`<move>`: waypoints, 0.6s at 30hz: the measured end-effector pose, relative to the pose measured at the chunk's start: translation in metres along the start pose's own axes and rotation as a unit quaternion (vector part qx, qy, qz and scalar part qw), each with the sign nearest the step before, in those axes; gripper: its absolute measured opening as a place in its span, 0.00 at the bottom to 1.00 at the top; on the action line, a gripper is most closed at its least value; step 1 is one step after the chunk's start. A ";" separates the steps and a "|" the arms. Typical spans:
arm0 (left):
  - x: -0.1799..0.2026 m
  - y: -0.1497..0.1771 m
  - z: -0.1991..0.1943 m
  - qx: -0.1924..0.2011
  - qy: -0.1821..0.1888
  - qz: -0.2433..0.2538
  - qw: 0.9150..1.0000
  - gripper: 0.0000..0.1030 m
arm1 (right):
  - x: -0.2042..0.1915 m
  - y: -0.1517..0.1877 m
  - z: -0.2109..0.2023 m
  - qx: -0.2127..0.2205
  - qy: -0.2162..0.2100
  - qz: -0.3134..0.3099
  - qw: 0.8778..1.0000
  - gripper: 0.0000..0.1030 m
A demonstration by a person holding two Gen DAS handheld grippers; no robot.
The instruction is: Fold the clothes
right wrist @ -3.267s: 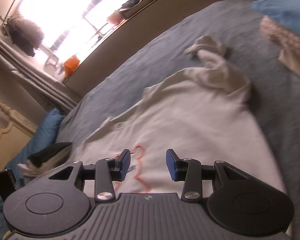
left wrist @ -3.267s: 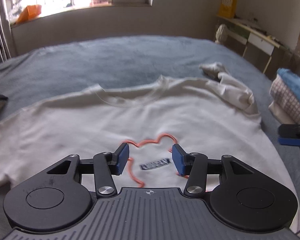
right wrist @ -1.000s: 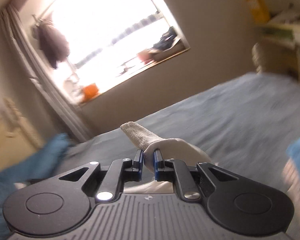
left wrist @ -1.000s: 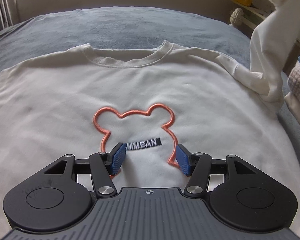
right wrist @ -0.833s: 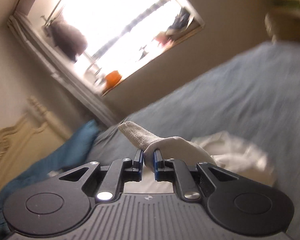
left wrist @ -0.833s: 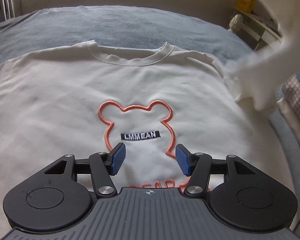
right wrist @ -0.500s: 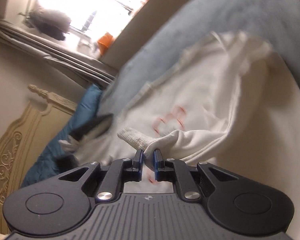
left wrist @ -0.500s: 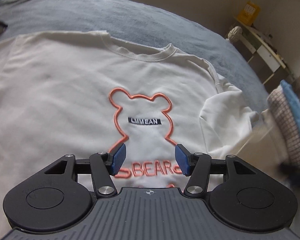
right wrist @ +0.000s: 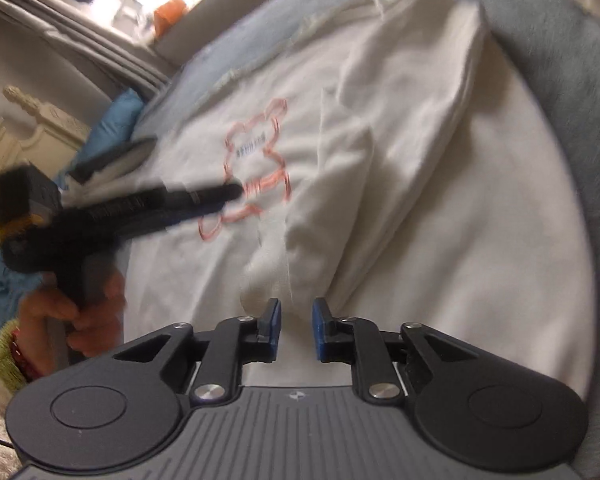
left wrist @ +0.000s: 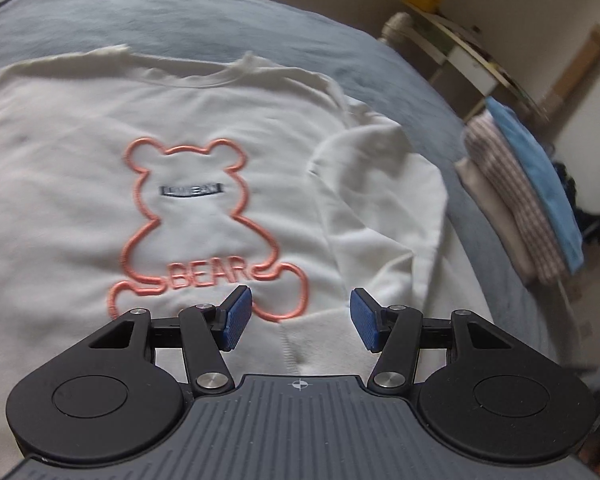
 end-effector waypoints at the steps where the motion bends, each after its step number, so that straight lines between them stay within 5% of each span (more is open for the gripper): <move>1: 0.002 0.001 0.001 -0.001 0.000 0.008 1.000 0.53 | 0.001 -0.003 -0.004 0.014 -0.001 0.004 1.000 0.25; 9: 0.020 0.021 0.010 -0.038 -0.019 0.093 0.995 0.53 | 0.008 -0.037 0.024 0.046 -0.005 0.079 0.996 0.30; 18: 0.018 0.024 0.015 -0.021 -0.007 0.074 0.997 0.50 | -0.009 -0.020 0.032 0.040 0.007 0.037 0.999 0.32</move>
Point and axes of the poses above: each gripper's, at about its wrist camera, not at the fingertips, and z roughly the way its jaws point, x to its right, y to its underside, the point moved 3 cm from there along z, roughly the way its jaws point, and after that the axes turned 12 degrees about z, right-handed, at the moved point
